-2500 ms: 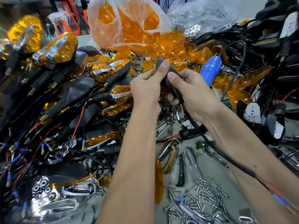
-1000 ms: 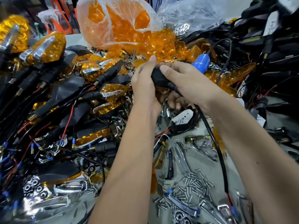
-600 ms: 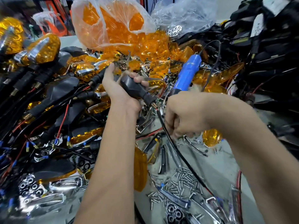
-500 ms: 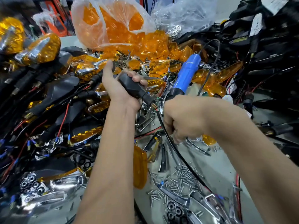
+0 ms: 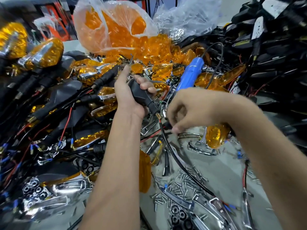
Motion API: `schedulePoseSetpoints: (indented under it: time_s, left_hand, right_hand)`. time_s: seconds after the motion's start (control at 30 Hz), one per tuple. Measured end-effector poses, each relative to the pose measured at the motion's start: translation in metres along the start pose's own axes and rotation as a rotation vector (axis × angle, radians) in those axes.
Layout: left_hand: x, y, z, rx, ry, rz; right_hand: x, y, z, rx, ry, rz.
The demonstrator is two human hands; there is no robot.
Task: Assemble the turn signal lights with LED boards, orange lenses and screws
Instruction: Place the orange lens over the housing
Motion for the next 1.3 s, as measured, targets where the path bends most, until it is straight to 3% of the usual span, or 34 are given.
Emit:
schedulePoseSetpoints:
  time_s: [0.07, 0.17, 0.27, 0.6, 0.8, 1.07, 1.3]
  left_hand:
    - [-0.001, 0.003, -0.001, -0.039, -0.028, 0.028]
    - [-0.002, 0.004, -0.003, -0.048, -0.010, 0.156]
    - [-0.002, 0.004, -0.004, -0.028, 0.019, 0.274]
    - [-0.004, 0.006, -0.003, -0.057, 0.020, 0.387]
    - [-0.001, 0.001, 0.002, 0.012, 0.064, 0.437]
    - [-0.003, 0.002, 0.002, -0.043, 0.053, 0.436]
    - [0.003, -0.002, 0.004, 0.016, 0.093, 0.414]
  right_hand:
    - [0.015, -0.021, -0.003, 0.149, 0.012, 0.179]
    - [0.028, -0.053, 0.000, 0.516, 0.003, 0.412]
    - [0.024, -0.061, 0.017, 0.656, 0.011, 0.406]
    - [0.020, -0.047, 0.051, 0.611, 0.011, 0.433]
    - [0.014, -0.058, 0.044, 0.611, 0.007, 0.255]
    - [0.009, -0.050, 0.045, 0.556, -0.024, 0.309]
    - [0.011, -0.047, 0.049, 0.545, -0.090, 0.320]
Point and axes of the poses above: each hand's wrist, its own z-axis towards the middle knuckle, its own y-axis out of the palm, x = y × z, the point moved 6 cm from there along z, towards the middle knuckle, and after that the axes turned 12 degrees about -z, right-handed, at the moved point
